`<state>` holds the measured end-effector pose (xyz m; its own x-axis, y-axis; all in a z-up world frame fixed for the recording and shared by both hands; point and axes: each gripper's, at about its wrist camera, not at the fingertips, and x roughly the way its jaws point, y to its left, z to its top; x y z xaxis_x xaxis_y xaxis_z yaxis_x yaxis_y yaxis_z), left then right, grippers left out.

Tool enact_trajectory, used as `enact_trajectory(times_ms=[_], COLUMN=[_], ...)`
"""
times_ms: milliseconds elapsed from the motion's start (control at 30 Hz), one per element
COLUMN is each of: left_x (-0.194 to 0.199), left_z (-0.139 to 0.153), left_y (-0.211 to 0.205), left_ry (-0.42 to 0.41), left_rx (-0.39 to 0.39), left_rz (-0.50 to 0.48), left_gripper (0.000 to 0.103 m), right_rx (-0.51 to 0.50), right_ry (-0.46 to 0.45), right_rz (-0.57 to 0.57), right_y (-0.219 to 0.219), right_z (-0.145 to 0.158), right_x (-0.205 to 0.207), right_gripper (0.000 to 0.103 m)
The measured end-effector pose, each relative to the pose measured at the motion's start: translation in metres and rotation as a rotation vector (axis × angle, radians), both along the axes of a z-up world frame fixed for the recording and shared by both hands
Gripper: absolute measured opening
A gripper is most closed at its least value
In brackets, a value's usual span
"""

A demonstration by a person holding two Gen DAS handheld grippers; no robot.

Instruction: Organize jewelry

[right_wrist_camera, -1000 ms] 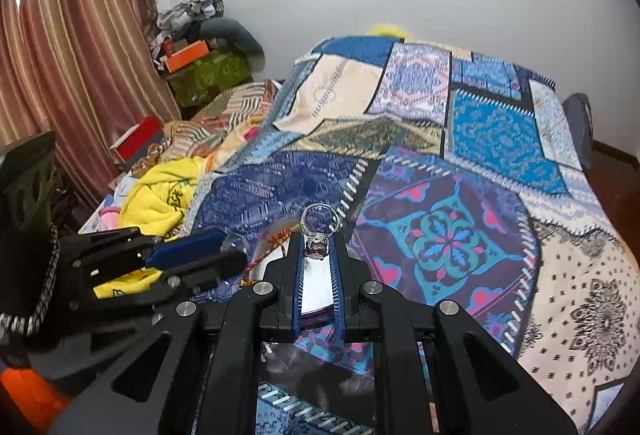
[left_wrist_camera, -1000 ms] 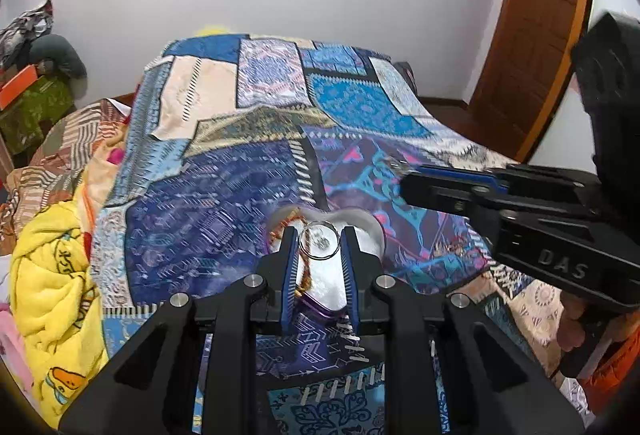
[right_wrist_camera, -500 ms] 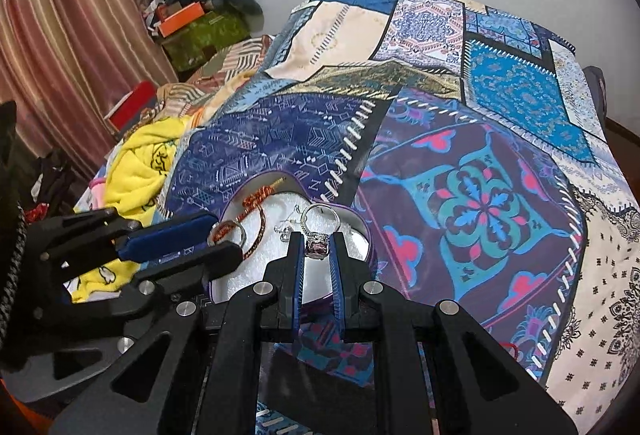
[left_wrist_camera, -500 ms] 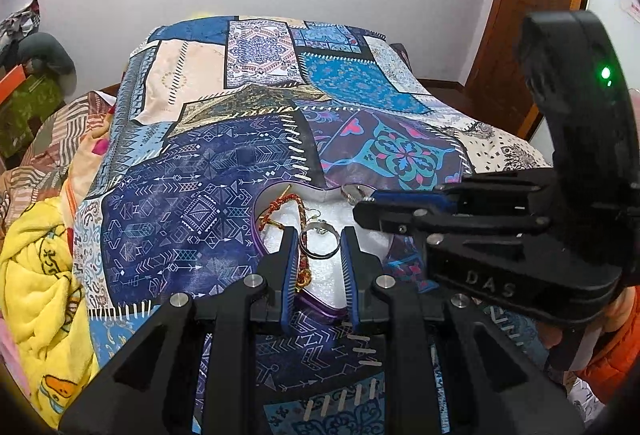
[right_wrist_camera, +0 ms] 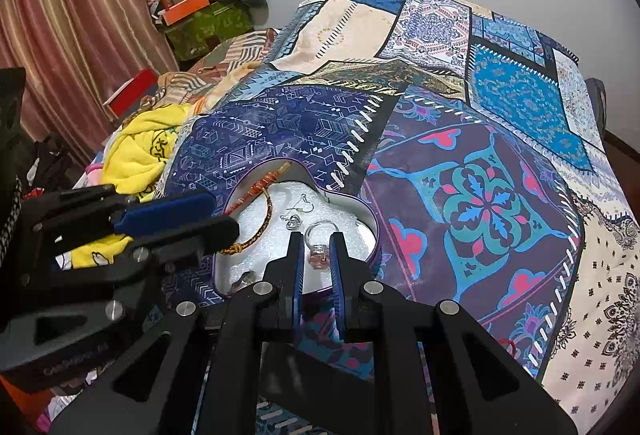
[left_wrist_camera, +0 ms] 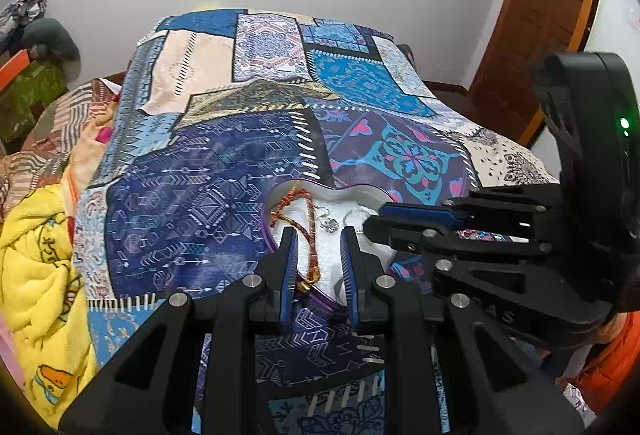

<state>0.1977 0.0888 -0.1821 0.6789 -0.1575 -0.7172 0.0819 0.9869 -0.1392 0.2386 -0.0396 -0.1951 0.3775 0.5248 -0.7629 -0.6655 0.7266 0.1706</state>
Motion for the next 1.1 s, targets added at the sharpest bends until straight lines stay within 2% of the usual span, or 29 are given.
enact_trajectory(times_ms=[400, 767, 933, 1100], left_x=[-0.015, -0.027, -0.028, -0.023], left_z=[0.024, 0.043, 0.045, 0.039], left_y=[0.010, -0.015, -0.035, -0.061], left_ry=[-0.038, -0.066, -0.064, -0.042], left_rx=[0.007, 0.027, 0.031, 0.038], left_rz=[0.058, 0.028, -0.006, -0.053], left_gripper=[0.025, 0.025, 0.025, 0.026], right_rx=[0.011, 0.053, 0.058, 0.039], right_ry=[-0.034, -0.091, -0.108, -0.101], right_rz=[-0.038, -0.122, -0.186, -0.245], right_y=[-0.019, -0.062, -0.093, -0.124], right_z=[0.022, 0.048, 0.051, 0.047], right_x=[-0.012, -0.024, -0.029, -0.028], right_gripper=[0.016, 0.018, 0.031, 0.035])
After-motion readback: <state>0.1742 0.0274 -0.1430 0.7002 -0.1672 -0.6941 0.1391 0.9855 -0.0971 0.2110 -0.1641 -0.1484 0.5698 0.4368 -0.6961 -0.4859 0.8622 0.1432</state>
